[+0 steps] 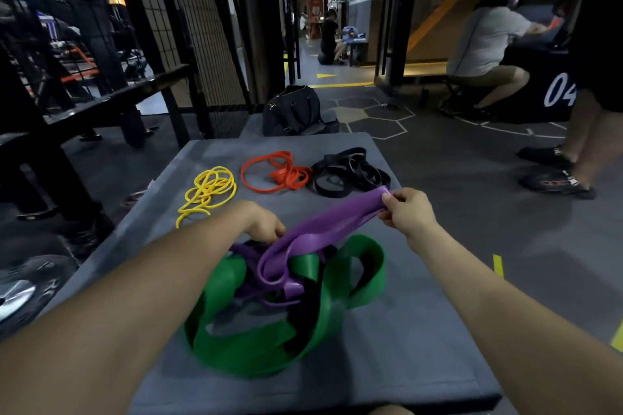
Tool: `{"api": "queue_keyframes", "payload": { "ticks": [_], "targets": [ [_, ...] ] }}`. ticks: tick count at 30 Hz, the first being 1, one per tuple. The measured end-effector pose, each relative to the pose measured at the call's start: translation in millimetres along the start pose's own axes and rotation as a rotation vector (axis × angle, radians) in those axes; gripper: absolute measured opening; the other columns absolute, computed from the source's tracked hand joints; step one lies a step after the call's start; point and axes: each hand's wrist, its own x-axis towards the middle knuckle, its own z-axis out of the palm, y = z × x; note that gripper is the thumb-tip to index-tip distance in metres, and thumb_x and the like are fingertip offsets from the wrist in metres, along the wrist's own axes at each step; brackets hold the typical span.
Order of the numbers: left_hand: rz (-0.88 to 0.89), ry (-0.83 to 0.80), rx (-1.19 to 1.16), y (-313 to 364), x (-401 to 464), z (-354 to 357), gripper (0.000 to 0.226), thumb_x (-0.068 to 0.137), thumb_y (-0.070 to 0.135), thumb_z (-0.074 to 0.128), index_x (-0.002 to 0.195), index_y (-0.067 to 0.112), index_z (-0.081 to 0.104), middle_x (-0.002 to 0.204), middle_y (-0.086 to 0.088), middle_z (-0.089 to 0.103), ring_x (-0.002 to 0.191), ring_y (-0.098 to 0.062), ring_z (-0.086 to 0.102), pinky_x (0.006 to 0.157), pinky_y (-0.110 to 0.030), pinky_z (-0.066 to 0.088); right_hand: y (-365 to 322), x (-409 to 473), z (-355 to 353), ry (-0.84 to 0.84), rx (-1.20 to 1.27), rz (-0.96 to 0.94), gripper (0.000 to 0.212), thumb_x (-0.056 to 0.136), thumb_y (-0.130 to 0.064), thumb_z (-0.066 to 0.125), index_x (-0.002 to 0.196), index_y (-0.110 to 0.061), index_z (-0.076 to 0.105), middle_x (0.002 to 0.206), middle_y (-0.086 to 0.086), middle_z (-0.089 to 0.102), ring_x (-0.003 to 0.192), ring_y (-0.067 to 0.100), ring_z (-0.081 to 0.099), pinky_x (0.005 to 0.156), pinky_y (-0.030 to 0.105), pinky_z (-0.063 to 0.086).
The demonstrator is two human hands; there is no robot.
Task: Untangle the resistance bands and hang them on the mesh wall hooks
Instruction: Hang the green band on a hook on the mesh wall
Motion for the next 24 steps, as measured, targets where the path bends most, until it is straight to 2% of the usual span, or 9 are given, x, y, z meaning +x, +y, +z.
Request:
{"api": "queue_keyframes", "payload": {
  "ticks": [3, 5, 7, 9, 11, 13, 16, 18, 24],
  "targets": [
    [0.028, 0.19, -0.206, -3.3, -7.1, 2.0, 0.024, 0.092, 0.021, 0.055, 0.115, 0.015, 0.06, 0.122, -0.008, 0.063, 0.095, -0.017, 0.053, 0.079, -0.025, 0.04, -8.1, -4.9, -2.0, 0.01, -0.002, -0.02, 0.015, 0.097, -0.012, 0.047, 0.088, -0.005, 0.056, 0.069, 0.008, 0.056, 0.061, 0.013, 0.055, 0.074, 0.034, 0.053],
    [-0.013, 0.324, -0.368, -11.9, -16.2, -5.0, 0.023, 0.095, 0.024, 0.05, 0.111, 0.012, 0.061, 0.122, -0.012, 0.062, 0.099, -0.02, 0.054, 0.081, -0.024, 0.038, -16.9, -8.6, -1.3, 0.014, 0.02, -0.034, 0.014, 0.097, -0.011, 0.047, 0.087, -0.005, 0.054, 0.069, 0.008, 0.055, 0.06, 0.013, 0.054, 0.074, 0.034, 0.053],
    [-0.092, 0.493, -0.613, -27.9, -28.4, -14.6, 0.04, 0.098, 0.03, 0.044, 0.122, 0.001, 0.056, 0.13, -0.015, 0.055, 0.119, -0.028, 0.051, 0.095, -0.03, 0.038, -27.2, -13.2, -0.8, 0.009, 0.039, -0.056, 0.01, 0.097, -0.011, 0.047, 0.094, -0.005, 0.054, 0.068, 0.007, 0.055, 0.061, 0.013, 0.054, 0.077, 0.035, 0.053],
    [-0.144, 0.623, -0.874, -47.8, -36.0, -23.6, 0.05, 0.097, 0.034, 0.043, 0.128, -0.005, 0.049, 0.135, -0.022, 0.05, 0.126, -0.036, 0.046, 0.105, -0.039, 0.037, -34.6, -17.3, -0.3, -0.01, -0.033, -0.096, 0.009, 0.096, -0.012, 0.048, 0.097, -0.007, 0.056, 0.07, 0.005, 0.056, 0.064, 0.013, 0.055, 0.082, 0.035, 0.053],
    [-0.183, 0.76, -1.077, -65.7, -46.7, -29.8, 0.051, 0.096, 0.035, 0.047, 0.126, -0.006, 0.051, 0.131, -0.025, 0.053, 0.119, -0.038, 0.052, 0.103, -0.043, 0.043, -38.9, -20.8, 1.7, -0.014, -0.123, -0.128, 0.011, 0.096, -0.013, 0.05, 0.101, -0.007, 0.057, 0.072, 0.004, 0.058, 0.065, 0.012, 0.056, 0.082, 0.036, 0.053],
    [-0.223, 0.891, -1.226, -81.9, -61.0, -34.8, 0.048, 0.094, 0.032, 0.051, 0.121, -0.007, 0.054, 0.118, -0.025, 0.06, 0.103, -0.032, 0.06, 0.089, -0.039, 0.047, -42.3, -21.8, 3.6, 0.008, -0.204, -0.163, 0.015, 0.095, -0.014, 0.051, 0.105, -0.004, 0.059, 0.074, 0.004, 0.058, 0.063, 0.012, 0.056, 0.08, 0.037, 0.053],
    [-0.227, 0.937, -1.364, -100.5, -84.2, -38.4, 0.047, 0.093, 0.029, 0.053, 0.119, -0.01, 0.054, 0.095, -0.019, 0.06, 0.078, -0.025, 0.057, 0.072, -0.034, 0.046, -51.3, -25.5, 4.9, 0.046, -0.278, -0.234, 0.019, 0.094, -0.011, 0.053, 0.109, 0.0, 0.058, 0.072, 0.005, 0.058, 0.061, 0.014, 0.058, 0.081, 0.041, 0.054],
    [-0.217, 0.925, -1.44, -105.0, -96.7, -35.8, 0.046, 0.093, 0.029, 0.054, 0.12, -0.008, 0.053, 0.094, -0.017, 0.058, 0.065, -0.024, 0.055, 0.067, -0.033, 0.048, -58.5, -30.4, 8.4, 0.06, -0.326, -0.292, 0.02, 0.094, -0.01, 0.051, 0.11, 0.0, 0.058, 0.075, 0.009, 0.06, 0.067, 0.021, 0.061, 0.08, 0.042, 0.054],
    [-0.194, 0.903, -1.605, -107.5, -123.8, -8.2, 0.041, 0.081, 0.031, 0.07, 0.106, -0.001, 0.062, 0.084, -0.012, 0.065, 0.061, -0.022, 0.059, 0.059, -0.027, 0.054, -58.0, -34.9, 26.9, 0.032, -0.425, -0.328, 0.021, 0.093, -0.012, 0.054, 0.111, -0.002, 0.057, 0.1, 0.018, 0.065, 0.087, 0.032, 0.066, 0.081, 0.048, 0.055]
  ]
}}
